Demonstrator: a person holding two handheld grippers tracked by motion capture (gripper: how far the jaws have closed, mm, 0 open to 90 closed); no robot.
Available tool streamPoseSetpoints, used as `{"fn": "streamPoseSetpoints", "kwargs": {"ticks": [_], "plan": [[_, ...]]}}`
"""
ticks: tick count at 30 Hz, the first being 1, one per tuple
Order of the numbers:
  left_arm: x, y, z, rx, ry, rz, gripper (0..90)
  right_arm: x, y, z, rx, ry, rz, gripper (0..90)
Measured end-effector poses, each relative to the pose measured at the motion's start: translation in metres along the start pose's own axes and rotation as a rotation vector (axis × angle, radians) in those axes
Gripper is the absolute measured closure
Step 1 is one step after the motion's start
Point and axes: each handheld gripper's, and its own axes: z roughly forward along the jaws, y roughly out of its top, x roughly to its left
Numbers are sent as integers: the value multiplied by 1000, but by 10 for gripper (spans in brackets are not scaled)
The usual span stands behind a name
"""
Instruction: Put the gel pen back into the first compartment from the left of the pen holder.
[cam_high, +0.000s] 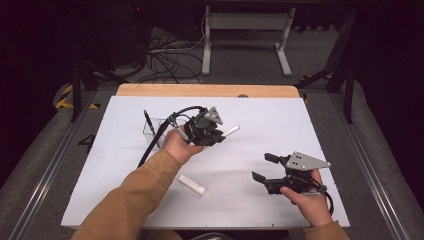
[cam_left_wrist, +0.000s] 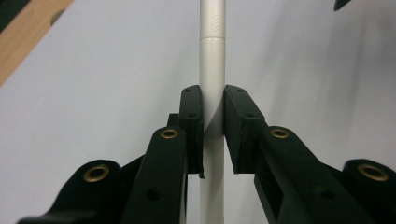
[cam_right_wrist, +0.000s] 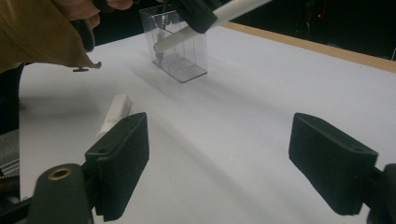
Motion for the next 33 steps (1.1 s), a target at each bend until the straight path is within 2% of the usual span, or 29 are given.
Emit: {"fn": "streamPoseSetpoints", "kwargs": {"ticks": [8, 15, 25, 33], "plan": [[0, -2, -16, -115, 44, -16, 786, 0, 0, 0, 0, -2, 0, 211], [3, -8, -27, -224, 71, -57, 786, 0, 0, 0, 1, -6, -4, 211], [11, -22, -40, -373, 76, -113, 786, 1, 0, 1, 4, -9, -1, 211], [18, -35, -49, -453, 91, -151, 786, 1, 0, 1, 3, -8, -6, 211]]}}
